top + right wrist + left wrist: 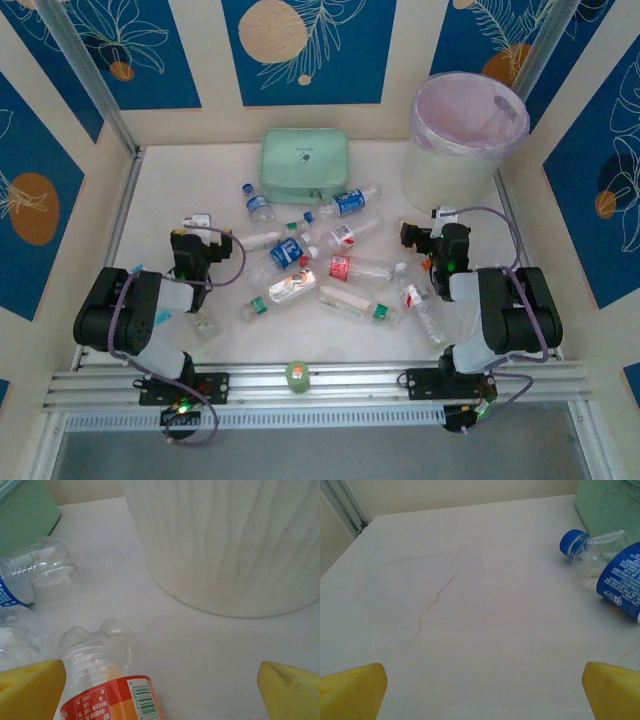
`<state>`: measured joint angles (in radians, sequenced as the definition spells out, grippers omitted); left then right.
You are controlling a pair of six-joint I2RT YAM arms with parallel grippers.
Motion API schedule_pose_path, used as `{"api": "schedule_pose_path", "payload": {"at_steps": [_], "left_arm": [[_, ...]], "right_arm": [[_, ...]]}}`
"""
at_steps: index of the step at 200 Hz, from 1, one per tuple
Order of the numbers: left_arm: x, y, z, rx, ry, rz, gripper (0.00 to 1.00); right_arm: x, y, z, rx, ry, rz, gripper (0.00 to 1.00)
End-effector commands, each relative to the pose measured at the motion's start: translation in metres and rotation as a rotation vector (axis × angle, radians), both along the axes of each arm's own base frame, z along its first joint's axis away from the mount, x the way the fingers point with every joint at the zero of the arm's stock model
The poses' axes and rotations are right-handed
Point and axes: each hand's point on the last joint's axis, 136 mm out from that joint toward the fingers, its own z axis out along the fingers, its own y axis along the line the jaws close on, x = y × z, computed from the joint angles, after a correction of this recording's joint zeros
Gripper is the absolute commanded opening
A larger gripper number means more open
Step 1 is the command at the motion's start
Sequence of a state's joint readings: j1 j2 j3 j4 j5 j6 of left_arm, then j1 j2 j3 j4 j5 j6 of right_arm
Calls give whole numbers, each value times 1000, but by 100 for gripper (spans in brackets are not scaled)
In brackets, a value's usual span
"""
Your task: Put the plastic bottles in the bin
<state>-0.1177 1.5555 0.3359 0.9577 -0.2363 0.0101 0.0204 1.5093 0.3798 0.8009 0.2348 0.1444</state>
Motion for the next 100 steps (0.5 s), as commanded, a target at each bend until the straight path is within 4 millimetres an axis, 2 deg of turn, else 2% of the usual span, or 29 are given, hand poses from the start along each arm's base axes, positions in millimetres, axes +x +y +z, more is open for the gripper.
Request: {"api": "schedule_pose_path", "payload": {"at_steps": [1,100], "left_arm": [[7,6,9,11,-34,18,100],[9,0,8,7,-22,-23,100]], "right_arm": [[9,4,12,-11,-44,19,99],[9,4,11,-9,-40,20,99]]}}
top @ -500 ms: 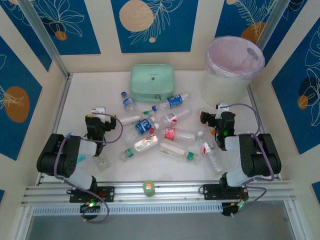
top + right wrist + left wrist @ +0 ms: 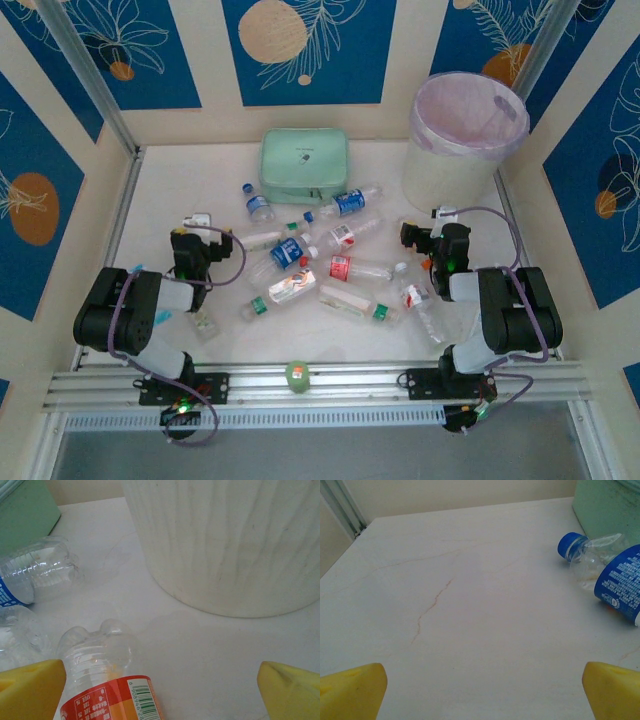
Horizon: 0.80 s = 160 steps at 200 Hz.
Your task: Put the plastic bottles in the bin
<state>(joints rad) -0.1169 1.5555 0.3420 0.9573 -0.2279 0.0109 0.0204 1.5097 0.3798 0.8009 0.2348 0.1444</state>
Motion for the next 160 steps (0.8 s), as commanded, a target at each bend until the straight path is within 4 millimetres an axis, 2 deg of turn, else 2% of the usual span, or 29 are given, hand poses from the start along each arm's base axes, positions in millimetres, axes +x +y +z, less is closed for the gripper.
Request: {"api": "schedule_pose_path", "payload": {"at_steps": [1,119,143,160], "left_arm": [[7,1,5,9,-17,-15,100],[8,3,7,-2,-21,-15,100],[7,17,34,12,24,73,100],[4,26,73,-3,-7,147,100]], "right_arm": [[9,4,11,-9,-40,20,99],[9,5,14,9,-49,40,99],[10,-6,40,-3,14,-35,99],[13,-7,57,-37,37,-41,99]]}}
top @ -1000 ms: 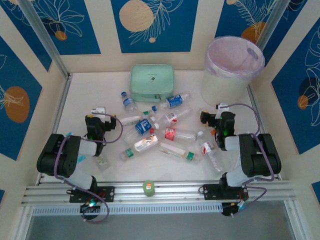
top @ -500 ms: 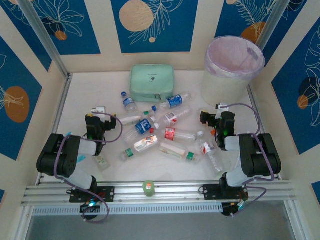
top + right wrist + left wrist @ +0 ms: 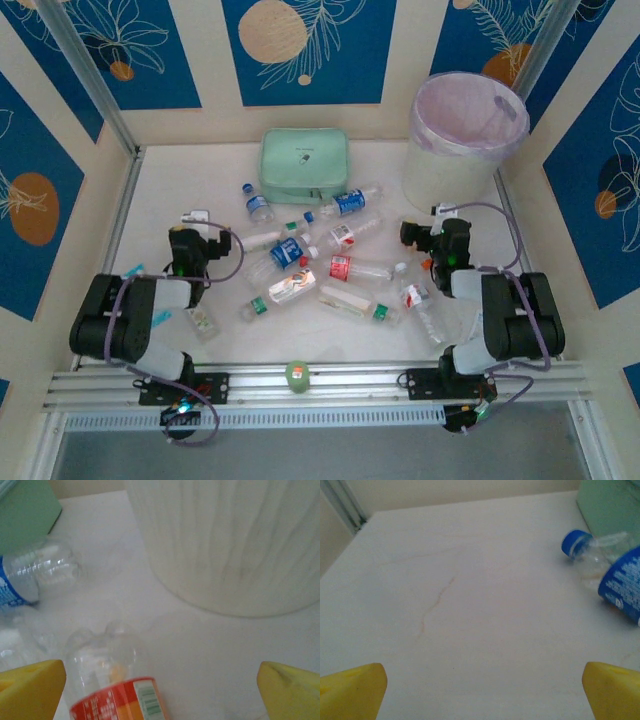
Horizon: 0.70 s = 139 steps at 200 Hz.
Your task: Put the plastic bottles in the bin
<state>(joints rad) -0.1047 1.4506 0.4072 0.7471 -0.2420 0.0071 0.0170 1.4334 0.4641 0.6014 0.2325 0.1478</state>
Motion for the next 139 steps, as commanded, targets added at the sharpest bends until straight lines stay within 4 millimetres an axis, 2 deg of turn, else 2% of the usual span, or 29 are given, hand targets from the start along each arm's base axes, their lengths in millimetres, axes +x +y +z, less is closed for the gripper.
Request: {"api": "schedule_pose_path", "payload": {"at_steps": [1,20,33,49,59,77,97,122,139], "left_arm": [[1,20,58,-10,-47,125,100],[-10,26,82,-103,48,223,100],[-30,31,81,-158,190,304,100],[-52,22,79,-234,340,320,100],[-68,16,73,-241,436,311,100],[-94,13,74,-206,542,318,100],[-122,2,76,-225,593,338,100],[-164,-20,53,-362,729,340,100],[-193,-20,43,-381,794,401,100]], "right_arm": [[8,-6,41,-44,-1,-35,99],[-1,1,49,-68,68,-32,99],[-12,7,50,-55,136,-42,99],[-31,13,52,-7,261,-61,99],[-42,16,51,33,343,-73,99],[-57,23,45,79,445,-62,99],[-62,31,42,113,508,-38,99],[-59,40,45,145,560,-12,99],[-54,44,50,157,563,6,99]]}}
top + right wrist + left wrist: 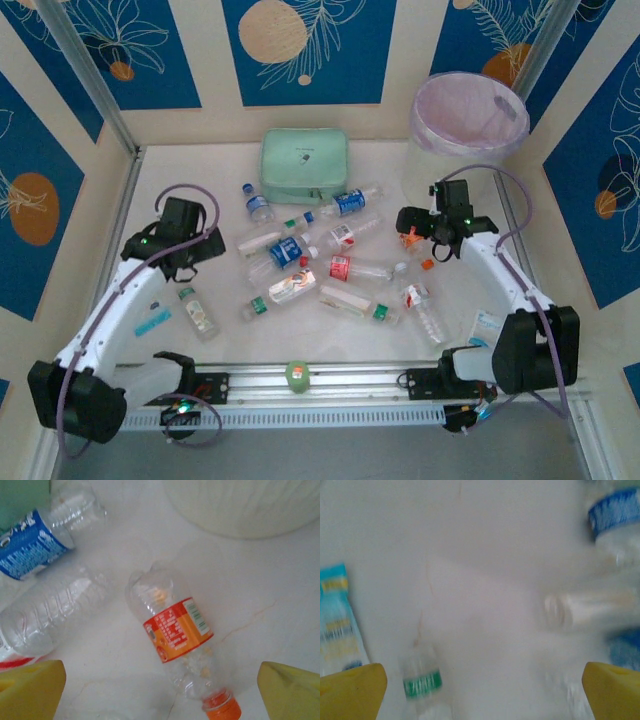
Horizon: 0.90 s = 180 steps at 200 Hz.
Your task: Put the plastic bottles in the bin
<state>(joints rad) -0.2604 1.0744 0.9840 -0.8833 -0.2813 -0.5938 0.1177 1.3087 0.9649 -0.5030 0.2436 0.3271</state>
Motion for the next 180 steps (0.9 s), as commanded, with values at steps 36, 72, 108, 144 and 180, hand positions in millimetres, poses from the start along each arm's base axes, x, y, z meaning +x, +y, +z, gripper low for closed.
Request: {"api": "schedule_pose_path", "payload": {"at_steps": [36,72,108,144,180], "left_arm": [[-106,13,-42,-54,286,221,100],[-114,-3,-87,-154,354,256,100],[-114,-16,-120,-218,395,269,96],[-108,-19,-124,-233,381,270,77],[-102,-25,-121,-259,371,253,63]], "right_arm": [[1,16,18,80,54,47,99],[4,18,22,84,47,56,99],[2,16,26,87,43,54,99],[-1,17,36,111,16,51,99],[-4,21,46,163,3,55,99]]}}
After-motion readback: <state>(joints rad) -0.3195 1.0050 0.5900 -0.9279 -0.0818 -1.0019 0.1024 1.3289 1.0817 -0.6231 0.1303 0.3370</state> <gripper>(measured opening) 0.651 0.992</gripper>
